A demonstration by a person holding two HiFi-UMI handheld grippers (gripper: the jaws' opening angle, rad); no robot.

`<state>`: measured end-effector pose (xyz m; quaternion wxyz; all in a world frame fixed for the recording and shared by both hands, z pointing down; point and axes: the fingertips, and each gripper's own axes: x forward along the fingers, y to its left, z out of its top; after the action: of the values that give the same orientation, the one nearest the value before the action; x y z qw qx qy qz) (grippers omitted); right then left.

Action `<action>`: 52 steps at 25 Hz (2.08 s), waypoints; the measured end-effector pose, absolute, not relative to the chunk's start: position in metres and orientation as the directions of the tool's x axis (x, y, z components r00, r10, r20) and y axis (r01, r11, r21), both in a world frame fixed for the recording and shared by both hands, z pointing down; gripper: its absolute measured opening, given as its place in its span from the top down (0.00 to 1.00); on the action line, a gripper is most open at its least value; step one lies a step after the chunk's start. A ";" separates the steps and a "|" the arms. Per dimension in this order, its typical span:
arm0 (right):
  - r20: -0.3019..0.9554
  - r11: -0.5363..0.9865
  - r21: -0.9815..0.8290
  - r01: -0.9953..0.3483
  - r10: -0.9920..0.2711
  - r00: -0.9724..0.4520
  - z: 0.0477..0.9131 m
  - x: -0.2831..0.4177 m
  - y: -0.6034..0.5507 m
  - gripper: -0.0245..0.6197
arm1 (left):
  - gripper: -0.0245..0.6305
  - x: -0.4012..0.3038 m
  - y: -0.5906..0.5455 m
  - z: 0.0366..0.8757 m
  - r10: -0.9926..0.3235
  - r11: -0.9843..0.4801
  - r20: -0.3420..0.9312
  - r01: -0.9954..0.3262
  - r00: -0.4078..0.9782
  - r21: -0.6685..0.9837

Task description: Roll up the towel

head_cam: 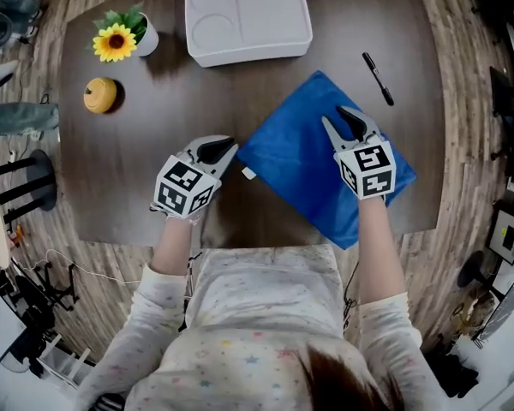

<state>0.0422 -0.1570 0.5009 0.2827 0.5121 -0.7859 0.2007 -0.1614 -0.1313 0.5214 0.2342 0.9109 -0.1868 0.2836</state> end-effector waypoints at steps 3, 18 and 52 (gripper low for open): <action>0.679 0.392 -0.018 -0.920 -0.671 -0.300 0.524 0.040 -0.181 0.75 | 0.93 -0.158 -0.127 0.529 -0.182 -0.836 0.627 -0.455 0.758 0.306; 0.716 0.396 0.006 -0.918 -0.643 -0.273 0.544 0.043 -0.227 0.74 | 0.93 -0.166 -0.116 0.553 -0.157 -0.837 0.698 -0.469 0.699 0.282; 0.751 0.644 0.023 -0.765 -0.516 -0.412 0.539 0.033 -0.262 0.93 | 0.93 -0.154 -0.108 0.549 -0.238 -0.772 0.723 -0.578 0.649 0.265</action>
<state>0.0328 -0.2616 0.5390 0.3784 0.3885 -0.8240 0.1642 -0.1543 -0.1080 0.5494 0.2443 0.8744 -0.2335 0.3481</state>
